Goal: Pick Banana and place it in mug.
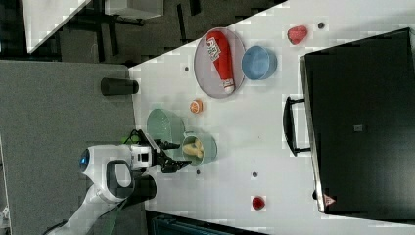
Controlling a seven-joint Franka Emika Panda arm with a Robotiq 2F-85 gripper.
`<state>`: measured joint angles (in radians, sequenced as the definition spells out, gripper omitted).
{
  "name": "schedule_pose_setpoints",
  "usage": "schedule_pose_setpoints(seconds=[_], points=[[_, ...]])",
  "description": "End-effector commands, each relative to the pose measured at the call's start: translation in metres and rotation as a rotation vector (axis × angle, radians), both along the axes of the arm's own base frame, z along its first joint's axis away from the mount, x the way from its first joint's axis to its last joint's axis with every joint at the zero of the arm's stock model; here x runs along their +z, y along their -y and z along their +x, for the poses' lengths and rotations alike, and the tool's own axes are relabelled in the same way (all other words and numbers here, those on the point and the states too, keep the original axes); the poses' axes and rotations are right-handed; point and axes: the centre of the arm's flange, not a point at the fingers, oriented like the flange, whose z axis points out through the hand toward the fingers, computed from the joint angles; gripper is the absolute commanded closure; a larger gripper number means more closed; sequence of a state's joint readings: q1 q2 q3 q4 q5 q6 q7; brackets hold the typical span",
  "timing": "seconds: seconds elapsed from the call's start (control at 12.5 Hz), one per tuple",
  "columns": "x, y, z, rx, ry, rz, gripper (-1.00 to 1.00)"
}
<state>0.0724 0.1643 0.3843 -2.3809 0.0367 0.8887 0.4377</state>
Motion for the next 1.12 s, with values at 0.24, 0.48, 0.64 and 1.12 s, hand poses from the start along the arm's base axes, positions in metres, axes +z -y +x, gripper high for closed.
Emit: schedule_pose_setpoints(seconds=[0.24,0.48,0.64,1.12], points=[[0.055,0.008,0.019,-0.048,0.091,0.000,-1.00],[0.126,0.049,0.033,-0.073,0.093,-0.041,-1.00],[0.181,0.085,0.040,-0.058,0.082,-0.054,-1.00],[0.312,0.209,0.040,-0.154,0.123,-0.023,-1.00]])
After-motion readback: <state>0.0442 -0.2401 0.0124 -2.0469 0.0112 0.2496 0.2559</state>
